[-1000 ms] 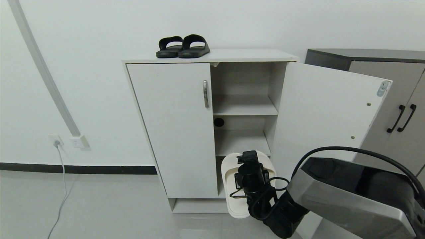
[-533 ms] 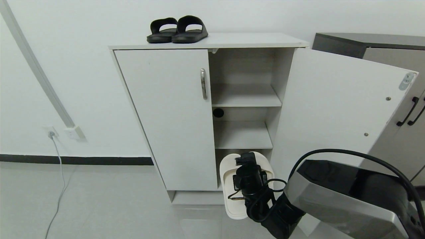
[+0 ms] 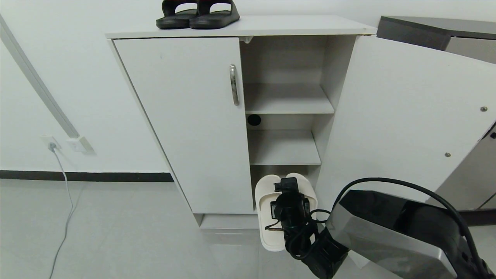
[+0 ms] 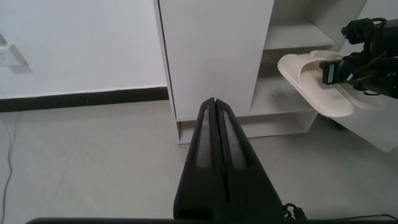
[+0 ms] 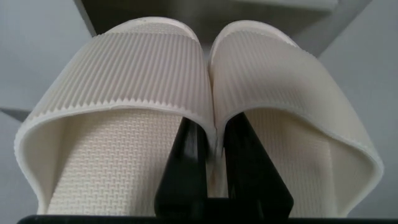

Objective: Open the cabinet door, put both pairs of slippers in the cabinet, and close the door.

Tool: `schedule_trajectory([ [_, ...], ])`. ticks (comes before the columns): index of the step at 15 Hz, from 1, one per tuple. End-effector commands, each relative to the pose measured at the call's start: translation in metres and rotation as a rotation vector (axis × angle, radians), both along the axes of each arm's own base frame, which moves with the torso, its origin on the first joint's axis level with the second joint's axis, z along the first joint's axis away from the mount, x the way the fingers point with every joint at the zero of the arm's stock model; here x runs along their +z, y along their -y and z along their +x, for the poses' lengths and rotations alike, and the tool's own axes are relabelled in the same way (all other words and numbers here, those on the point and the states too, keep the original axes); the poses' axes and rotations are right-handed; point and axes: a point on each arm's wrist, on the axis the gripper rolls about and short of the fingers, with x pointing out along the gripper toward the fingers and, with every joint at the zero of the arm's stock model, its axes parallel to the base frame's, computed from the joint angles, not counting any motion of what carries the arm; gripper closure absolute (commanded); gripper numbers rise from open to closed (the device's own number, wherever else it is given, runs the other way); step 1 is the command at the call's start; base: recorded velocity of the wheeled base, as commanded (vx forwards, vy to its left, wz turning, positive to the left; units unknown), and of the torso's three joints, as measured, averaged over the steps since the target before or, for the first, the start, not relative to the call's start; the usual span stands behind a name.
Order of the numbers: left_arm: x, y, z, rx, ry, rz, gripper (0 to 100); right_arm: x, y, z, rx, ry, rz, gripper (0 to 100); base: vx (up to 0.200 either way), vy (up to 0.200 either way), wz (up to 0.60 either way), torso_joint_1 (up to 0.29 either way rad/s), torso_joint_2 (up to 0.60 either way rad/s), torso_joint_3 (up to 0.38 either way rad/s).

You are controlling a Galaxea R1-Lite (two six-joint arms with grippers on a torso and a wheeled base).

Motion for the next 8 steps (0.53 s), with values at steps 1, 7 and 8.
schedule_trajectory([
  [1, 0.0000, 0.0000, 0.0001, 0.000, -0.001, 0.000, 100, -0.0085, 0.0007, 0.0025, -0.003, 0.014, -0.015, 100, 0.000, 0.000, 0.00, 0.000, 0.00, 0.000],
  [7, 0.0000, 0.0000, 0.0001, 0.000, -0.001, 0.000, 100, -0.0079, 0.0079, 0.0122, -0.017, 0.125, -0.025, 100, 0.000, 0.000, 0.00, 0.000, 0.00, 0.000],
  [8, 0.0000, 0.0000, 0.0001, 0.000, -0.001, 0.000, 100, -0.0075, 0.0077, 0.0124, -0.017, 0.127, -0.023, 100, 0.000, 0.000, 0.00, 0.000, 0.00, 0.000],
])
